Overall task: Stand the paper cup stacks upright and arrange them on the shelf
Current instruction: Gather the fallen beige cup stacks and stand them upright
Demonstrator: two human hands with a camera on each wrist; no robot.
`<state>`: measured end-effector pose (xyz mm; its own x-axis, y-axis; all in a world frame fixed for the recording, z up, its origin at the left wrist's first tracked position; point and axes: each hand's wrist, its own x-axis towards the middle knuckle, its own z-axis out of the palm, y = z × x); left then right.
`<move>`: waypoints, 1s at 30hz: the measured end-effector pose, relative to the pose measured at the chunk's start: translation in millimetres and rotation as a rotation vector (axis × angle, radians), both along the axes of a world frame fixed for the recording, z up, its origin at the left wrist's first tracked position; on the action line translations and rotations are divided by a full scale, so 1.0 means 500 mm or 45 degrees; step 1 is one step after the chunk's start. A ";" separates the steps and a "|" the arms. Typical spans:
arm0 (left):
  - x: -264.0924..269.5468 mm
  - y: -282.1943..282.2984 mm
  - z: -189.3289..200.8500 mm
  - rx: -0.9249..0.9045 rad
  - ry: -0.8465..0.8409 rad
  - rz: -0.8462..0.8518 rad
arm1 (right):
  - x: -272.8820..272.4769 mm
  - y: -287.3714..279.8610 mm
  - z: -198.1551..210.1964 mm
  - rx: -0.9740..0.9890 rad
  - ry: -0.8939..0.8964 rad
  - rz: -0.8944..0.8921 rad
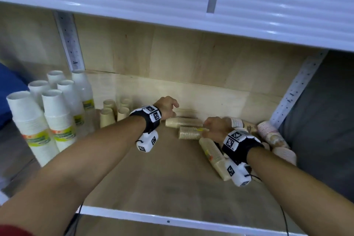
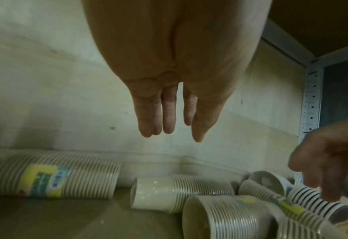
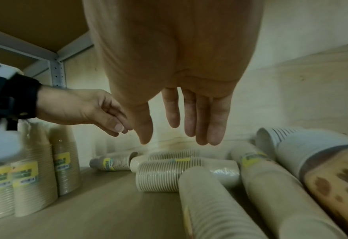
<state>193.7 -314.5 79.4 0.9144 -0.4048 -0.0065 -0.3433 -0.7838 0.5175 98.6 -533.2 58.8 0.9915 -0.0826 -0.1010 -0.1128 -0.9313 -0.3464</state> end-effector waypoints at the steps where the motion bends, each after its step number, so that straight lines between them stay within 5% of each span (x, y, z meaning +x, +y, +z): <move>1: 0.007 -0.005 -0.012 0.010 0.015 -0.007 | -0.007 -0.005 -0.008 -0.032 0.009 0.003; 14: 0.062 -0.051 -0.137 0.093 0.022 -0.055 | -0.103 -0.049 -0.082 0.018 0.094 -0.067; 30: 0.055 -0.051 -0.186 0.149 -0.033 -0.076 | -0.150 -0.009 -0.103 -0.092 0.133 -0.200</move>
<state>221.0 -339.7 -13.5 0.8892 -0.4564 -0.0333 -0.4033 -0.8160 0.4141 23.5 -537.9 7.4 0.9504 -0.2458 -0.1907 -0.2902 -0.9214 -0.2585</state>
